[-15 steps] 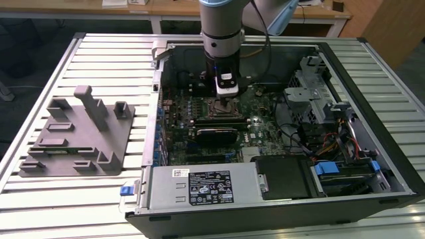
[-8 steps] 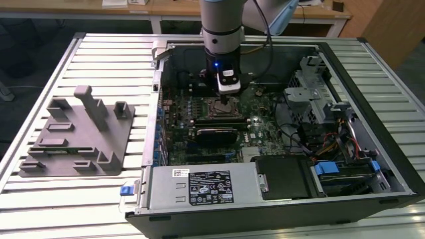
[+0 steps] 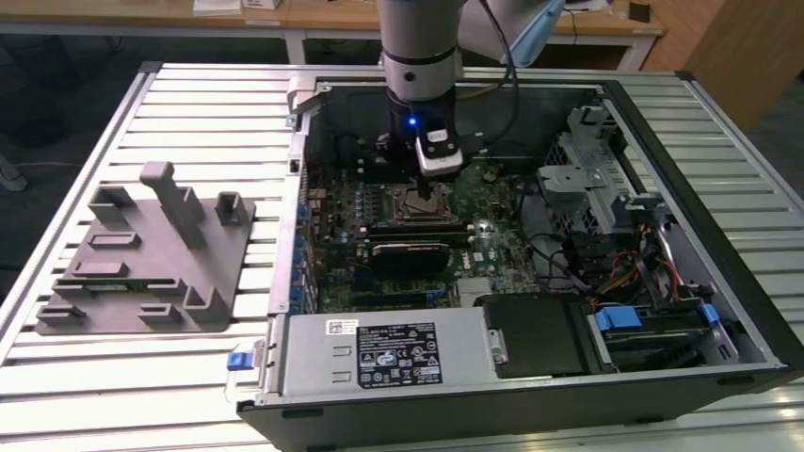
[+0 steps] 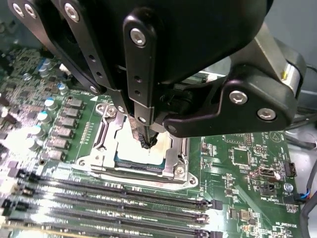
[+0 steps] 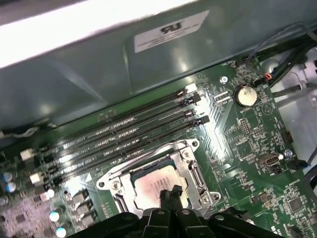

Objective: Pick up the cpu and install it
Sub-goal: 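Install the first cpu locking lever, then install the second cpu locking lever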

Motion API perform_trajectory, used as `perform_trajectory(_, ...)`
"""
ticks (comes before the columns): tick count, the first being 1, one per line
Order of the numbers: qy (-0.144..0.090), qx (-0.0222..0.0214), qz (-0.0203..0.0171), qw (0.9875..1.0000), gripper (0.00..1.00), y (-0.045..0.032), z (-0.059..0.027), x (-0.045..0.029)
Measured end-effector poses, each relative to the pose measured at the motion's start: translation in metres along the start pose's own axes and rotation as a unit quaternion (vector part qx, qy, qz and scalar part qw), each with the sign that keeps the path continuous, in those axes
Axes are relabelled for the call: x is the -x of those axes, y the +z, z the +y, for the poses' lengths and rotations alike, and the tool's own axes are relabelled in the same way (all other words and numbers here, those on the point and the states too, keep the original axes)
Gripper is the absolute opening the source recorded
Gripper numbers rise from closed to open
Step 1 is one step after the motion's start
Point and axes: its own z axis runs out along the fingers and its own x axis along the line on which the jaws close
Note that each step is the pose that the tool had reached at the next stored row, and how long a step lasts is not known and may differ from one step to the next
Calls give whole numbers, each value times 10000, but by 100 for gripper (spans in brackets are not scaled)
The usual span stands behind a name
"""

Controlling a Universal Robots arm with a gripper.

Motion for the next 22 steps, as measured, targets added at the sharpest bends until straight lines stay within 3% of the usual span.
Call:
perform_trajectory(5, -428, 24, 8, 9991, 11, -1, 0, 0)
perform_trajectory(11, -911, 66, 22, 9958, 11, 0, 0, -1)
perform_trajectory(22, -920, 69, 13, 9957, 11, 0, 0, 0)
